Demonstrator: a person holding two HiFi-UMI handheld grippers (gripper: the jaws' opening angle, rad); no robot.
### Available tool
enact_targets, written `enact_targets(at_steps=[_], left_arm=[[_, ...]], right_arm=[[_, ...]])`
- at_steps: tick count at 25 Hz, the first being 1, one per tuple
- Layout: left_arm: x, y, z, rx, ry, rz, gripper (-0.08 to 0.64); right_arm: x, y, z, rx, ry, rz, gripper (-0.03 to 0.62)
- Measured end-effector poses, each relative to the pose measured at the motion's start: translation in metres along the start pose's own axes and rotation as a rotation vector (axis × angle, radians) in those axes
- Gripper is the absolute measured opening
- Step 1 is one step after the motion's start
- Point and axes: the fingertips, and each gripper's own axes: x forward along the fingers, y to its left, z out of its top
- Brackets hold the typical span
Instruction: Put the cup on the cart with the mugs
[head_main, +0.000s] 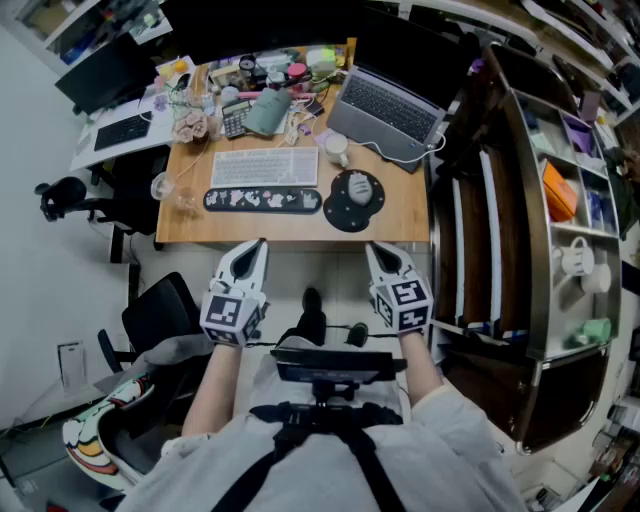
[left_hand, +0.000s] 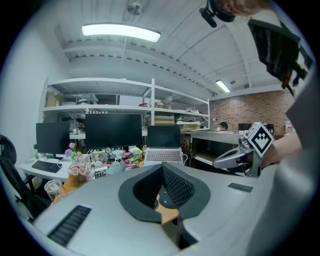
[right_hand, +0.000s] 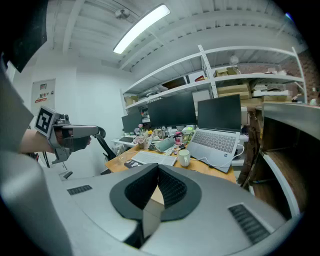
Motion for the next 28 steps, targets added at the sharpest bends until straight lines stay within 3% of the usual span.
enact_targets(at_steps=[11,17,20,28], left_arm=[[0.070,0.045,0.015,0.069,-0.026,-0.156,0.003],[0.102,0.059,0.022,0.058,-0.015,-0.170,0.003],[0.120,0.064,0.020,0.025,0.007,-0.149,0.003],[0.167,0.058,0.003,-0.006,0.067,-0.150,0.003]], right_arm=[[0.096,-0.021,0.069,-0.095,-0.041,-0.089,0.010],[0.159,-0.040,0.078,-0.112,0.041,-0.051,0.149],[0.198,-0.052,0.068,-0.141,0.101,-0.019,0.274],[0.284,-0.085,0.033,-0.152,0.245,0.026,0.440]])
